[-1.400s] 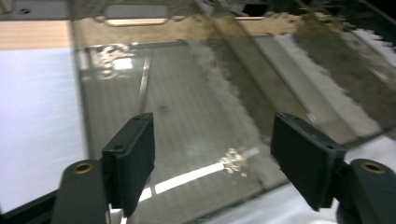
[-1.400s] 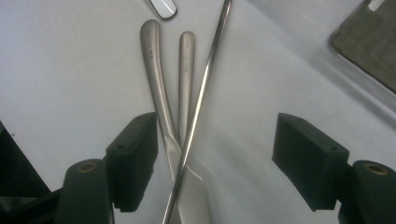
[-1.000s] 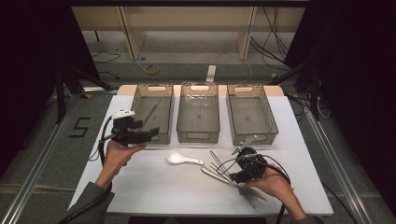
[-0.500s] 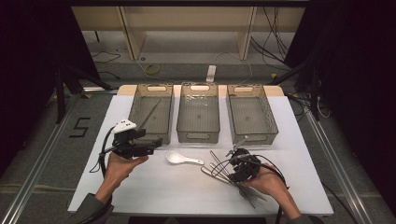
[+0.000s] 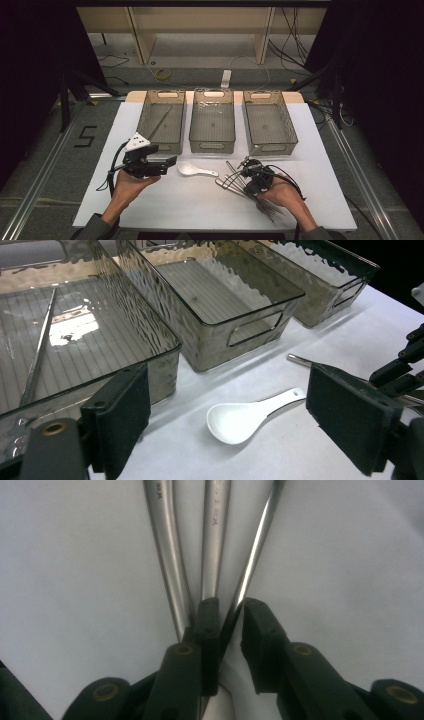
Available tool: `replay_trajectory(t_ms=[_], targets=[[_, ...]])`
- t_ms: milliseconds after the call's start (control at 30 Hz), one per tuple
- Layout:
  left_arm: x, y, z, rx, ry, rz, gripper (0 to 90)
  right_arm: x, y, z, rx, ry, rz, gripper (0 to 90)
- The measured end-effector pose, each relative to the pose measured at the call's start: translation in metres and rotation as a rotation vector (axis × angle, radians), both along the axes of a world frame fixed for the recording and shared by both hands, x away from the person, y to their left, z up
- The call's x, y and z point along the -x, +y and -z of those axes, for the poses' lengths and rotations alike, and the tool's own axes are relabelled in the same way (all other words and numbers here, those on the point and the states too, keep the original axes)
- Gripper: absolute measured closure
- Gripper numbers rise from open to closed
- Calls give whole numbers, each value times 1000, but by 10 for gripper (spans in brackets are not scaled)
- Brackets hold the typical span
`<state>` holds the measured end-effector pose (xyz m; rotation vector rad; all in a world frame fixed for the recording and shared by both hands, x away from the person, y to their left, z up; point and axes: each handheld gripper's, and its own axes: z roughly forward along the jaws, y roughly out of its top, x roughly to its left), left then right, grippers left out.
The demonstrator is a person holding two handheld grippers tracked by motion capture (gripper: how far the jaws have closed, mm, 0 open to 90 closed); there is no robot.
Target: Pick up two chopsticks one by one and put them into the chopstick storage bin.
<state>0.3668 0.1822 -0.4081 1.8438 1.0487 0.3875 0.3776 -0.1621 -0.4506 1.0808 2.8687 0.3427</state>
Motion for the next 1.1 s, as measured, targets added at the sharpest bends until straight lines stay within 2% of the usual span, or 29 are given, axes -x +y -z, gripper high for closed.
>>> replay_trajectory(t_ms=[167,367,700,800,867,1000,1033,1100], targets=[[1,-1,0,-7,-2,6,176,-3,2,0,18,15,-1,786],[2,-2,0,-17,-5,15,176,-7,6,0,21,35,30,794],[2,-3,2,-34,-9,17,176,-16,13,0,25,53,25,805],[2,-3,2,-33,-11,15,176,-17,15,-1,23,49,31,808],[1,-2,2,-32,-7,16,177,-18,15,-3,32,28,29,842],[0,-1,3,-24,-2,10,177,-19,15,0,61,35,35,856],[0,0,2,-25,-5,11,177,-19,15,1,62,29,17,858],[0,0,2,-24,-6,11,178,-19,15,0,61,30,28,861]])
